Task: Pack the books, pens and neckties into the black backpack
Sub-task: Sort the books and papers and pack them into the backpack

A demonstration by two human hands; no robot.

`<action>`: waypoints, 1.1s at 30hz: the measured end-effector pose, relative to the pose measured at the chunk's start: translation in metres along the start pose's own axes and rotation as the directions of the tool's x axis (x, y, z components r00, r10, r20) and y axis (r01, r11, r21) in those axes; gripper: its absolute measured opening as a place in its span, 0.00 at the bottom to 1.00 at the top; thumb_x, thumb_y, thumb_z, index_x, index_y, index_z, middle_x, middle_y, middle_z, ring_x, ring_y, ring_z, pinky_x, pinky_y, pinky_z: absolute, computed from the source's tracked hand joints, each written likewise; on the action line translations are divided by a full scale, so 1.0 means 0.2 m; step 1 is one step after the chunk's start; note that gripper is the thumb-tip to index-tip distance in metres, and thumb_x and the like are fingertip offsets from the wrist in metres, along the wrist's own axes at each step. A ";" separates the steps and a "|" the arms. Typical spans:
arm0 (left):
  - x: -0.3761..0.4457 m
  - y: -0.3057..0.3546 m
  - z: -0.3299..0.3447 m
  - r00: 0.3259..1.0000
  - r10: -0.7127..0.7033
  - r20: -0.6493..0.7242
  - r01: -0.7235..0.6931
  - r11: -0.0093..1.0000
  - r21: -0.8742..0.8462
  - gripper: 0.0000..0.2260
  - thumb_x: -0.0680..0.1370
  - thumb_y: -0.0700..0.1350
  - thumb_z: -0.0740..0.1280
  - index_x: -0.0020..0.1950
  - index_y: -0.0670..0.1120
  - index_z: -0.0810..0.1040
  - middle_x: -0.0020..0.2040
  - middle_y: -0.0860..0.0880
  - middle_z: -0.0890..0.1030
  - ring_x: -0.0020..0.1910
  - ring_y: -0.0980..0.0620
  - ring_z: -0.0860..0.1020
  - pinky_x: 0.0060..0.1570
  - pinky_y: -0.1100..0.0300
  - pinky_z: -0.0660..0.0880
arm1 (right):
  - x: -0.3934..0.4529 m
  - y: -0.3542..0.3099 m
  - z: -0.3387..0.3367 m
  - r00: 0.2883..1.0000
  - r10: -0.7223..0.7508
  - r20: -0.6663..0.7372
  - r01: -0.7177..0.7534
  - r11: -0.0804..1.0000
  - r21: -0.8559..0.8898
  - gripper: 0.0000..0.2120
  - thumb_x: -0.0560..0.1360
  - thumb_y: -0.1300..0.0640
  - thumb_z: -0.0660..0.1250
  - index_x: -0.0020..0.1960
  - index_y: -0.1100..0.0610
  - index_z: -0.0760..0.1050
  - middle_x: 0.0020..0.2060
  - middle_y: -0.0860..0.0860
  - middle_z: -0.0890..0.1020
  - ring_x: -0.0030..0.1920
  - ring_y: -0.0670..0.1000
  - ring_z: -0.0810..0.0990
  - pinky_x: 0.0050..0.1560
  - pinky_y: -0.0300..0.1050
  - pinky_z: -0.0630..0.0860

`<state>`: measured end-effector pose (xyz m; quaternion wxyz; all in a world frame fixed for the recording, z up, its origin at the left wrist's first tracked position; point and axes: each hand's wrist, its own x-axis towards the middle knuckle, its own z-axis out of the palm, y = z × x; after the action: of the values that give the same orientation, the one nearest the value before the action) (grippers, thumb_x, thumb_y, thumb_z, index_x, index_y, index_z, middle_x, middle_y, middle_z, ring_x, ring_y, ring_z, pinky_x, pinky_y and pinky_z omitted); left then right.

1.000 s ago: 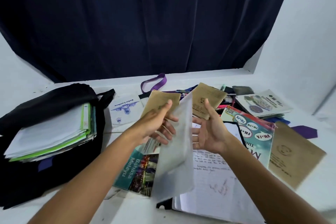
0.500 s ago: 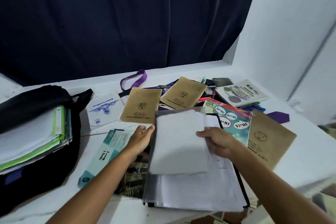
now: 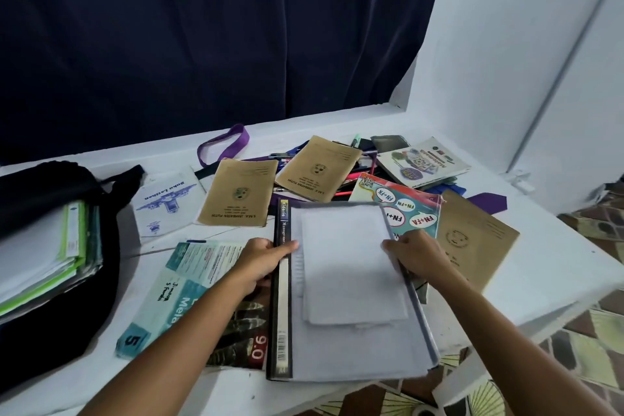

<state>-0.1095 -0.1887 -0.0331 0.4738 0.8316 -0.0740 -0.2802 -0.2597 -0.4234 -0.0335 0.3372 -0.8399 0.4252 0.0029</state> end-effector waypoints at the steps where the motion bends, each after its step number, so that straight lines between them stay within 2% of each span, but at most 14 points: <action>1: 0.01 0.00 0.01 1.000 0.005 0.005 -0.005 0.999 -0.033 0.18 0.71 0.54 0.76 0.46 0.41 0.77 0.42 0.47 0.82 0.40 0.50 0.80 0.39 0.58 0.77 | 0.00 0.00 0.00 1.000 0.010 0.010 -0.011 0.999 0.035 0.18 0.77 0.46 0.67 0.47 0.62 0.76 0.38 0.53 0.77 0.34 0.50 0.74 0.31 0.40 0.68; 3: 0.02 0.01 0.05 1.000 0.015 0.009 -0.014 0.993 -0.116 0.14 0.70 0.47 0.78 0.49 0.44 0.77 0.47 0.47 0.84 0.48 0.48 0.82 0.52 0.54 0.78 | 0.00 0.00 -0.01 1.000 0.012 0.020 -0.014 0.998 0.067 0.16 0.76 0.47 0.68 0.46 0.62 0.76 0.37 0.53 0.76 0.33 0.50 0.74 0.32 0.39 0.69; 4: 0.01 0.02 0.07 1.000 0.012 0.013 -0.010 0.989 -0.148 0.14 0.70 0.44 0.78 0.50 0.45 0.77 0.48 0.46 0.83 0.50 0.47 0.81 0.55 0.54 0.77 | 0.00 0.01 -0.01 1.000 0.014 0.023 -0.015 0.997 0.076 0.16 0.76 0.47 0.68 0.44 0.61 0.76 0.37 0.54 0.77 0.33 0.51 0.75 0.33 0.40 0.71; 8: 0.00 0.06 0.11 0.998 0.054 -0.023 -0.058 0.954 -0.295 0.18 0.68 0.34 0.77 0.56 0.42 0.78 0.51 0.44 0.83 0.52 0.44 0.81 0.59 0.50 0.76 | 0.01 0.04 0.00 1.000 -0.028 -0.006 0.028 0.999 0.039 0.20 0.71 0.42 0.72 0.40 0.61 0.76 0.38 0.55 0.79 0.34 0.51 0.74 0.36 0.43 0.70; 10: -0.02 0.08 0.10 0.992 0.122 -0.014 -0.118 0.914 -0.389 0.16 0.68 0.31 0.75 0.51 0.44 0.79 0.48 0.45 0.84 0.51 0.43 0.82 0.59 0.49 0.77 | -0.01 0.04 -0.03 0.997 -0.075 -0.024 0.077 0.993 0.086 0.22 0.69 0.41 0.74 0.46 0.59 0.75 0.41 0.53 0.78 0.38 0.50 0.76 0.36 0.43 0.70; 11: -0.05 0.09 0.09 0.987 0.158 -0.015 -0.150 0.894 -0.422 0.15 0.68 0.30 0.75 0.49 0.45 0.79 0.46 0.46 0.84 0.50 0.43 0.82 0.57 0.49 0.77 | -0.02 0.03 -0.04 0.995 -0.095 -0.017 0.097 0.979 0.177 0.23 0.68 0.41 0.76 0.51 0.56 0.72 0.45 0.52 0.78 0.41 0.50 0.77 0.37 0.43 0.72; 13: -0.10 0.14 0.06 0.972 0.236 -0.015 -0.213 0.849 -0.484 0.15 0.68 0.29 0.73 0.48 0.45 0.79 0.42 0.49 0.84 0.47 0.46 0.82 0.53 0.51 0.78 | -0.04 0.01 -0.08 0.991 -0.117 0.069 0.069 0.871 0.486 0.31 0.64 0.45 0.80 0.59 0.54 0.68 0.52 0.53 0.79 0.47 0.53 0.81 0.39 0.43 0.77; 15: -0.16 0.18 0.01 0.951 0.308 -0.028 -0.277 0.806 -0.523 0.16 0.69 0.28 0.72 0.50 0.45 0.79 0.42 0.51 0.85 0.46 0.49 0.82 0.49 0.56 0.80 | -0.03 -0.02 -0.13 0.942 -0.242 0.235 -0.032 0.629 0.777 0.42 0.53 0.49 0.85 0.61 0.62 0.72 0.53 0.57 0.84 0.49 0.57 0.85 0.42 0.47 0.82; 17: -0.22 0.22 -0.07 0.921 0.386 -0.057 -0.356 0.769 -0.531 0.17 0.68 0.29 0.72 0.52 0.45 0.78 0.44 0.51 0.85 0.48 0.50 0.82 0.49 0.59 0.81 | -0.03 -0.07 -0.17 0.869 -0.399 0.291 -0.066 0.491 0.869 0.48 0.44 0.52 0.87 0.60 0.64 0.76 0.53 0.60 0.84 0.51 0.58 0.85 0.46 0.49 0.83; 19: -0.27 0.26 -0.16 0.882 0.464 -0.089 -0.435 0.726 -0.532 0.20 0.67 0.30 0.73 0.54 0.47 0.77 0.45 0.53 0.86 0.48 0.54 0.83 0.51 0.59 0.81 | -0.03 -0.16 -0.20 0.826 -0.516 0.229 0.022 0.435 0.900 0.46 0.44 0.54 0.87 0.59 0.64 0.77 0.55 0.60 0.84 0.53 0.58 0.84 0.49 0.49 0.82; 22: -0.32 0.29 -0.33 0.816 0.538 -0.210 -0.565 0.667 -0.486 0.20 0.64 0.33 0.73 0.53 0.44 0.76 0.42 0.54 0.86 0.43 0.57 0.84 0.43 0.63 0.81 | -0.07 -0.38 -0.22 0.808 -0.580 0.107 0.159 0.389 0.907 0.38 0.45 0.56 0.86 0.53 0.63 0.80 0.50 0.58 0.85 0.50 0.55 0.85 0.46 0.45 0.82; 27: -0.37 0.27 -0.64 0.712 0.568 -0.412 -0.697 0.643 -0.318 0.16 0.65 0.36 0.74 0.51 0.45 0.78 0.42 0.54 0.86 0.44 0.56 0.84 0.45 0.62 0.80 | -0.16 -0.72 -0.17 0.740 -0.672 -0.039 0.346 0.329 0.879 0.21 0.58 0.63 0.77 0.51 0.65 0.80 0.46 0.55 0.86 0.47 0.54 0.85 0.48 0.43 0.81; 30: -0.36 0.18 -0.77 0.703 0.537 -0.466 -0.696 0.653 -0.297 0.16 0.67 0.31 0.75 0.50 0.45 0.78 0.43 0.54 0.86 0.44 0.55 0.84 0.46 0.60 0.81 | -0.22 -0.84 -0.07 0.700 -0.712 -0.050 0.382 0.315 0.869 0.12 0.66 0.70 0.73 0.49 0.65 0.80 0.42 0.52 0.87 0.43 0.50 0.85 0.45 0.40 0.81; 33: -0.35 0.03 -0.83 0.733 0.484 -0.478 -0.655 0.691 -0.305 0.19 0.63 0.33 0.77 0.52 0.43 0.79 0.46 0.51 0.86 0.47 0.52 0.84 0.51 0.56 0.81 | -0.23 -0.85 0.08 0.677 -0.735 -0.019 0.399 0.345 0.850 0.08 0.69 0.73 0.71 0.48 0.68 0.80 0.40 0.51 0.86 0.40 0.49 0.85 0.42 0.40 0.81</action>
<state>-0.0775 -0.0409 0.0651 0.7234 0.6665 -0.1774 0.0324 -0.1619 -0.3118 0.0630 0.7268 -0.6698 -0.0208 -0.1506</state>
